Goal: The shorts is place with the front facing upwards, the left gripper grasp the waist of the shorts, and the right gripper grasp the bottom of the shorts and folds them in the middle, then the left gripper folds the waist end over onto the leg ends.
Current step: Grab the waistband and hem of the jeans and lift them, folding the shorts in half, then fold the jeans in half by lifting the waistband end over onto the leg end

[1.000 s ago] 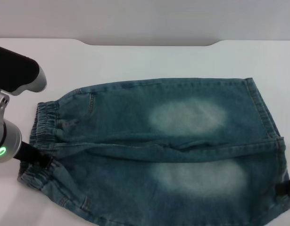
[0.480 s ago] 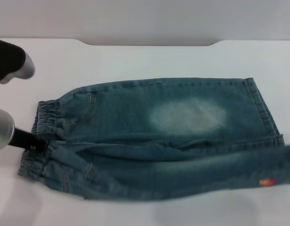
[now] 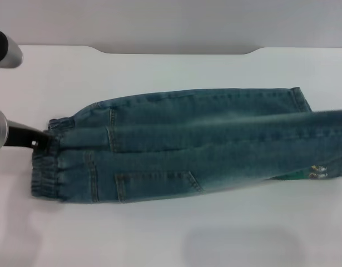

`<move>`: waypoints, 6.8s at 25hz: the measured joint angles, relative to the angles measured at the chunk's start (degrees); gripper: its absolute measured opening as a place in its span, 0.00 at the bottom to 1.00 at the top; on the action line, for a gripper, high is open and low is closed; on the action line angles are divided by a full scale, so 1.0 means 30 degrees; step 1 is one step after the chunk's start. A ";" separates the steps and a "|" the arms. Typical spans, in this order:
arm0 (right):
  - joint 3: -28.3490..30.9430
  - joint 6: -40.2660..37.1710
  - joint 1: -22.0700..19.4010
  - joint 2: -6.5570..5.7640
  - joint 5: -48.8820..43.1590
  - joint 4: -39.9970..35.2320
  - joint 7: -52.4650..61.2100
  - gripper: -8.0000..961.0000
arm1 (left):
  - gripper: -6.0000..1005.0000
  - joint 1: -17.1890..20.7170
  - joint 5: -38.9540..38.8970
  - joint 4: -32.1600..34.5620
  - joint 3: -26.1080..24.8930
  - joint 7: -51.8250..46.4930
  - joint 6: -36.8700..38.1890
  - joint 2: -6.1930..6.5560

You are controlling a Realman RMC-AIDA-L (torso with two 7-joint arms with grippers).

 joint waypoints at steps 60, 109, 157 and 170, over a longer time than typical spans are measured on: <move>-0.0530 -1.3655 0.2143 0.0396 0.5958 1.0421 -1.9287 0.72 | 0.75 -0.0060 -0.1639 0.3337 0.0255 -0.0359 0.9586 -0.0027; -0.2494 -1.0230 0.7279 0.0511 2.1847 3.1315 -4.4075 0.01 | 0.77 0.0060 -0.1668 0.2951 0.2226 -0.0724 0.4014 -0.0074; -0.2358 -0.9711 0.7267 0.0446 2.1019 3.1166 -4.2658 0.01 | 0.41 -0.0490 -0.1736 0.4815 0.2212 0.0239 0.5117 -0.0008; -0.2379 -0.9899 0.7237 0.0447 2.1028 3.1164 -4.2651 0.01 | 0.05 0.0198 -0.1839 0.1906 0.2087 0.0246 0.5042 -0.0002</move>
